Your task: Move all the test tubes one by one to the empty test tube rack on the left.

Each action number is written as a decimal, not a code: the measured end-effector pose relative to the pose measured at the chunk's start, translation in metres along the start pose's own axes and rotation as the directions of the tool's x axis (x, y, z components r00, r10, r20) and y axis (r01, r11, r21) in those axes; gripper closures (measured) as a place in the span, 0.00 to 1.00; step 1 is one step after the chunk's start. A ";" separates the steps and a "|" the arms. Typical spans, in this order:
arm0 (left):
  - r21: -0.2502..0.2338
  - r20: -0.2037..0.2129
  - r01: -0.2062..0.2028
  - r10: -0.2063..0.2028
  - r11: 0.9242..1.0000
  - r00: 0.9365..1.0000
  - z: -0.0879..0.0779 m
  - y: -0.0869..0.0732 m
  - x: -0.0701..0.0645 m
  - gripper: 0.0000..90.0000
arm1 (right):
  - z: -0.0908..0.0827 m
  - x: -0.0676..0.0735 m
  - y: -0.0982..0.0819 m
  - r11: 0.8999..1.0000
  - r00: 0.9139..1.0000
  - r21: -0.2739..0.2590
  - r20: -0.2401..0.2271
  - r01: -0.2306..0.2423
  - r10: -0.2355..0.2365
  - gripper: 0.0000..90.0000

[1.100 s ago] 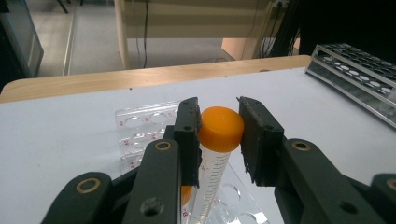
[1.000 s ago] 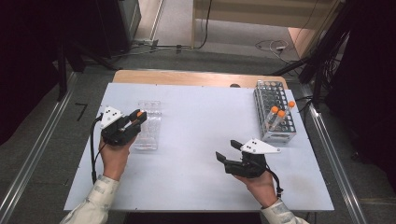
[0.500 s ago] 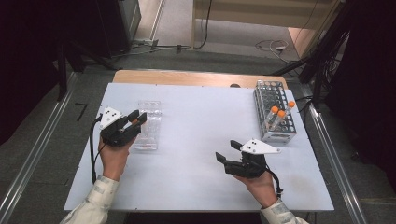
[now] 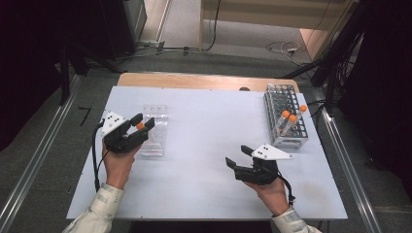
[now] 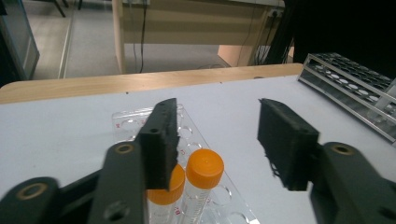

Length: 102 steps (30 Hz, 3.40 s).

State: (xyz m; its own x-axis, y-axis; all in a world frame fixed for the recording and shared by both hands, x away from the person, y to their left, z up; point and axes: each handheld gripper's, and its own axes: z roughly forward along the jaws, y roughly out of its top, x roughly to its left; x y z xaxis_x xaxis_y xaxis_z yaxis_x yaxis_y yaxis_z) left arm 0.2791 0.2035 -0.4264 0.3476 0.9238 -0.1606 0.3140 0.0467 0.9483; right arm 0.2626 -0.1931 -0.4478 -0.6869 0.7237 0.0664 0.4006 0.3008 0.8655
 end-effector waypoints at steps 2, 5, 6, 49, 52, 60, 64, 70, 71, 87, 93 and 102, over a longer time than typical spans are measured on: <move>0.001 -0.010 -0.002 0.002 1.000 1.000 0.000 0.000 -0.001 0.41 | -0.001 -0.001 0.000 1.000 1.000 -0.003 0.007 -0.003 0.003 0.30; 0.002 -0.034 0.001 -0.001 1.000 0.999 -0.002 0.000 -0.003 0.29 | -0.002 -0.004 0.000 1.000 1.000 -0.009 0.014 -0.006 0.006 0.31; -0.002 -0.041 0.003 -0.003 1.000 0.999 -0.002 0.001 -0.003 0.26 | -0.003 -0.005 0.000 1.000 1.000 -0.011 0.019 -0.011 0.012 0.31; -0.007 -0.028 0.006 -0.006 1.000 1.000 -0.017 0.001 -0.007 0.22 | -0.022 -0.130 -0.007 0.984 0.839 -0.137 0.518 -0.113 0.169 0.48; -0.005 -0.028 0.007 -0.007 1.000 1.000 -0.017 0.001 -0.006 0.22 | -0.018 -0.135 -0.007 0.984 0.828 -0.134 0.533 -0.120 0.174 0.51; 0.000 -0.027 0.006 -0.006 1.000 1.000 -0.016 0.001 -0.007 0.23 | -0.011 -0.146 -0.009 0.980 0.814 -0.133 0.546 -0.147 0.196 0.65; 0.001 -0.028 0.006 -0.006 1.000 1.000 -0.016 0.000 -0.007 0.23 | -0.007 -0.148 -0.009 0.983 0.812 -0.123 0.553 -0.139 0.184 0.71; 0.005 -0.029 0.007 -0.007 1.000 1.000 -0.016 0.000 -0.007 0.23 | -0.005 -0.151 -0.010 0.981 0.810 -0.123 0.554 -0.147 0.191 0.75; 0.005 -0.029 0.007 -0.007 1.000 1.000 -0.016 0.000 -0.007 0.23 | -0.005 -0.151 -0.010 0.981 0.810 -0.123 0.554 -0.148 0.192 0.75; 0.000 -0.027 0.007 -0.007 1.000 1.000 -0.017 0.000 -0.007 0.23 | -0.017 -0.146 0.000 0.976 0.814 -0.177 0.543 -0.128 0.206 0.80; 0.001 -0.026 0.006 -0.006 1.000 1.000 -0.017 0.000 -0.007 0.23 | -0.027 -0.142 0.008 0.970 0.816 -0.210 0.535 -0.123 0.219 0.80; -0.003 -0.027 0.011 -0.011 1.000 1.000 -0.018 0.001 -0.007 0.23 | -0.042 -0.134 0.019 0.962 0.818 -0.252 0.529 -0.104 0.226 0.80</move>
State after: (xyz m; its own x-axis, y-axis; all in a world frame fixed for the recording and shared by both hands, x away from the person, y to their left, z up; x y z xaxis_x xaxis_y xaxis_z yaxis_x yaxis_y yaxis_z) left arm 0.2609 0.2042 -0.4195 0.3205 0.9330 -0.1637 0.3153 0.0579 0.9472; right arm 0.3368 -0.3102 -0.4196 -0.1501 0.9886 -0.0126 0.3041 0.0583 0.9509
